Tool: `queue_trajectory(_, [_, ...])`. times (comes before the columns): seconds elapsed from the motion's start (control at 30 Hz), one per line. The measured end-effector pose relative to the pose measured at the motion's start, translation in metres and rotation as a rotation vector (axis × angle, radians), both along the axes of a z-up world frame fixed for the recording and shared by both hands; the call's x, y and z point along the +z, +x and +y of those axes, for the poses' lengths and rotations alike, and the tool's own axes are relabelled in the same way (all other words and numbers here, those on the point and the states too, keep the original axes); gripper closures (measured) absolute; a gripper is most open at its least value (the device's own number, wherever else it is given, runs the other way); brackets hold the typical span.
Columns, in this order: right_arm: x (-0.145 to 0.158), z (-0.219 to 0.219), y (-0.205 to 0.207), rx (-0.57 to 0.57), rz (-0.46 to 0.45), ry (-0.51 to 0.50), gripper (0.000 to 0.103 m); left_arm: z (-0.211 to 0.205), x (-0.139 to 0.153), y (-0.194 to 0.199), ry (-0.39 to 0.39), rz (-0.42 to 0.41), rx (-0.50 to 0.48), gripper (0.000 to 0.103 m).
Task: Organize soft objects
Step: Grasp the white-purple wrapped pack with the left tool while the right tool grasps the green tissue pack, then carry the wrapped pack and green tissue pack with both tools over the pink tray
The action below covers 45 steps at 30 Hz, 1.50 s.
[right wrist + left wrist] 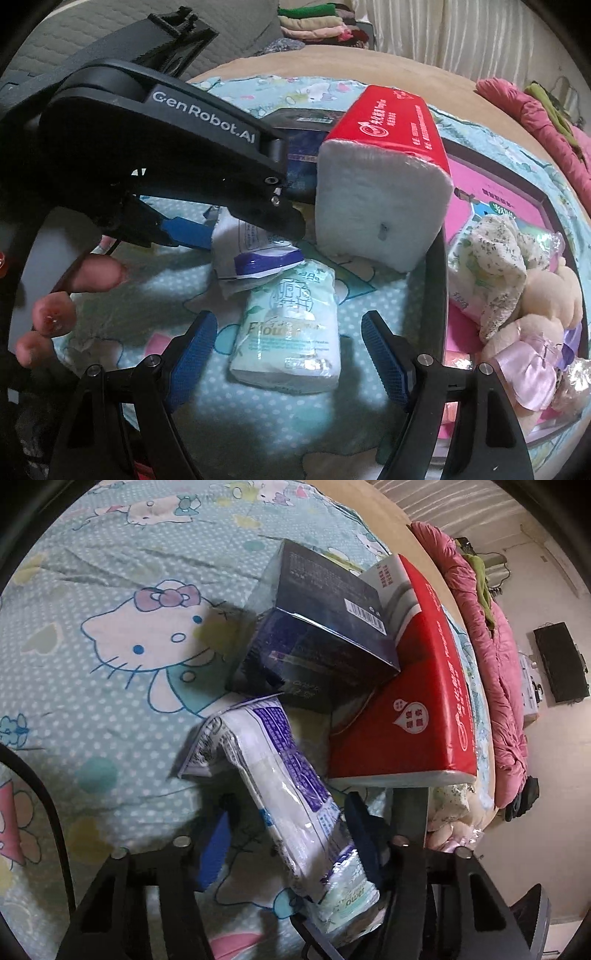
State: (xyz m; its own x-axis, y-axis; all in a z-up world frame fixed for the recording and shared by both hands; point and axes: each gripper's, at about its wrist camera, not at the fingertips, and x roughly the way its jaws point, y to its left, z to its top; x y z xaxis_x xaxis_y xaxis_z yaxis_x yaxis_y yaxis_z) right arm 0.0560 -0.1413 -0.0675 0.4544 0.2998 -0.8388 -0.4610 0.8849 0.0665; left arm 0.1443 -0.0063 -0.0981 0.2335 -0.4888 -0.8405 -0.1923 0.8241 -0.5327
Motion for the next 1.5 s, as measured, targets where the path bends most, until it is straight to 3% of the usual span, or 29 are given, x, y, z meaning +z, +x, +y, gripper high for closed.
queue_trajectory(0.1, [-0.001, 0.001, 0.002, -0.002, 0.000, -0.003, 0.021, -0.002, -0.002, 0.001, -0.004, 0.000, -0.001, 0.060])
queue_trajectory(0.43, [-0.012, 0.010, 0.013, 0.017, 0.006, -0.036, 0.030, 0.005, 0.006, -0.006, 0.001, -0.056, 0.001, 0.066])
queue_trajectory(0.67, [-0.014, 0.003, 0.018, -0.010, -0.015, -0.060, 0.050, 0.011, 0.028, -0.020, 0.050, -0.108, 0.001, 0.066])
queue_trajectory(0.97, [-0.004, -0.019, 0.024, -0.024, 0.007, 0.055, 0.055, 0.014, 0.059, -0.041, 0.128, -0.169, -0.021, 0.066])
queue_trajectory(1.5, [0.042, -0.033, -0.014, -0.007, -0.069, 0.187, 0.055, 0.002, 0.112, -0.066, 0.225, -0.285, -0.062, 0.066])
